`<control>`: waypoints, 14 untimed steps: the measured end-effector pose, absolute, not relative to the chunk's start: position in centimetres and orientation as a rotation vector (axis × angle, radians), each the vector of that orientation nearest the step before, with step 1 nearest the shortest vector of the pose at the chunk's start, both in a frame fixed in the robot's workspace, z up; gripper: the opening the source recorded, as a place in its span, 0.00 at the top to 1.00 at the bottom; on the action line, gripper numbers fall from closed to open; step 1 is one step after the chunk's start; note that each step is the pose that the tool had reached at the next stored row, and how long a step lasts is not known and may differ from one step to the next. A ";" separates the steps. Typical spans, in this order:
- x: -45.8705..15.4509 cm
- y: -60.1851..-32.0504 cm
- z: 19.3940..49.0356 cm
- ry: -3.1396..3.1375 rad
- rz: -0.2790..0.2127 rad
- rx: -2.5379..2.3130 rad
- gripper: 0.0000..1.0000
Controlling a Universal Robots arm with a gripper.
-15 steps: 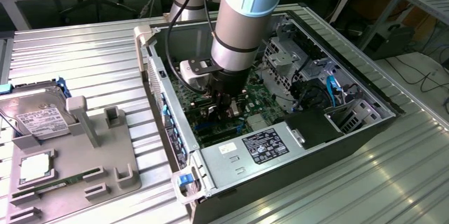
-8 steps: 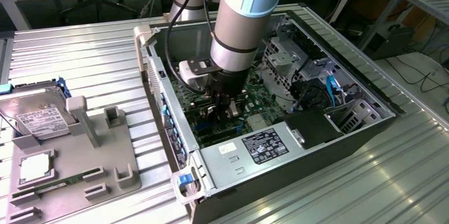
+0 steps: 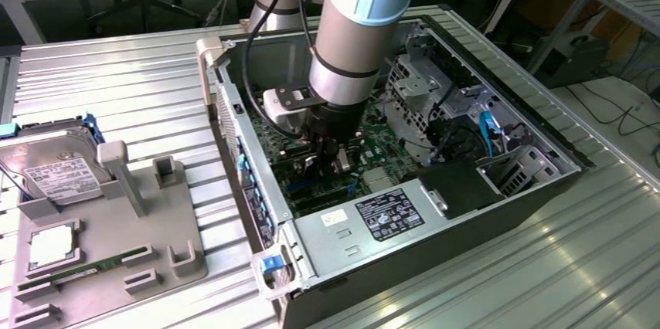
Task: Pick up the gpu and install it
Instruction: 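Insert the gpu into the slot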
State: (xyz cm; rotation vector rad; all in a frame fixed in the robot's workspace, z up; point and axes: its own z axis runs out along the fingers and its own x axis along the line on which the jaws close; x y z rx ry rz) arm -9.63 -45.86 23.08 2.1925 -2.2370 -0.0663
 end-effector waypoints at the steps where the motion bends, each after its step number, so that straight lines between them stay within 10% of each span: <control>1: -9.6 -45.9 23.0 -2.237 -0.067 2.193 0.72; 14: -9.7 -45.8 22.9 -2.238 -0.063 2.194 0.72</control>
